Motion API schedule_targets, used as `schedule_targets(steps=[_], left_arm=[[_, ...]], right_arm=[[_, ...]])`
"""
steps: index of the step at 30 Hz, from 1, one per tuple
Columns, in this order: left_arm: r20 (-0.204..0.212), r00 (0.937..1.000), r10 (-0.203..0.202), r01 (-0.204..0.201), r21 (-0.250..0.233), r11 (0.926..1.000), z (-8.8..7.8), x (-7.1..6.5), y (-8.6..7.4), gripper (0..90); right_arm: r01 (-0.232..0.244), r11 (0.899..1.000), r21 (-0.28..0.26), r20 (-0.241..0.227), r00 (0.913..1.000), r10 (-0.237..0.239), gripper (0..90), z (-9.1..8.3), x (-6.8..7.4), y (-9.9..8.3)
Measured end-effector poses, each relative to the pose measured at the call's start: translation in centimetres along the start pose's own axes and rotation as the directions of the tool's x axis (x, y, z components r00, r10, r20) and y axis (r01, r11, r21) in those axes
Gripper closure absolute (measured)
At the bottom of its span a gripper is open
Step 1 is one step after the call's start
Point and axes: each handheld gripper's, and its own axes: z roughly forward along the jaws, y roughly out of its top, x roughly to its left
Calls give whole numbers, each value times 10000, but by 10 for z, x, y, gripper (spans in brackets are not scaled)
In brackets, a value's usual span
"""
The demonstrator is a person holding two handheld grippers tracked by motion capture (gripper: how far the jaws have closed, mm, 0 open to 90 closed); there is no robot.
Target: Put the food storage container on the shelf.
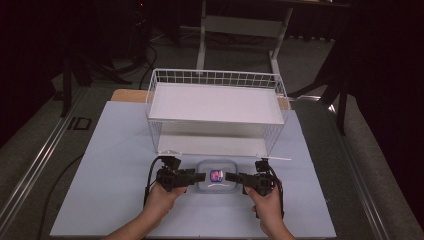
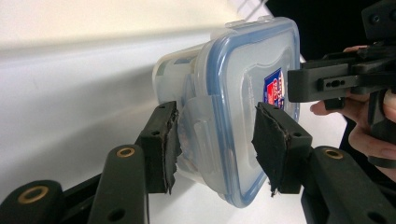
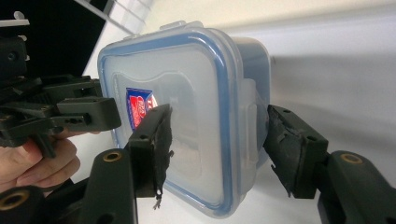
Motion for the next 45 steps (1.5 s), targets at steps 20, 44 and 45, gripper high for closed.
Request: schedule_targets(steps=[20,44,45], left_arm=[[-360,9984,433,-459,-755,9961,10,34,41,522],[-288,9994,183,-220,-1327,9909,41,65,47,516],[-210,9995,228,-252,-1244,9919,42,68,48,516]], right_arm=[[558,9939,-954,140,9984,-547,423,28,-3,50],[-11,9928,-1200,559,9984,78,406,54,-30,64],[58,9927,-1201,576,9983,11,407,54,-30,65]])
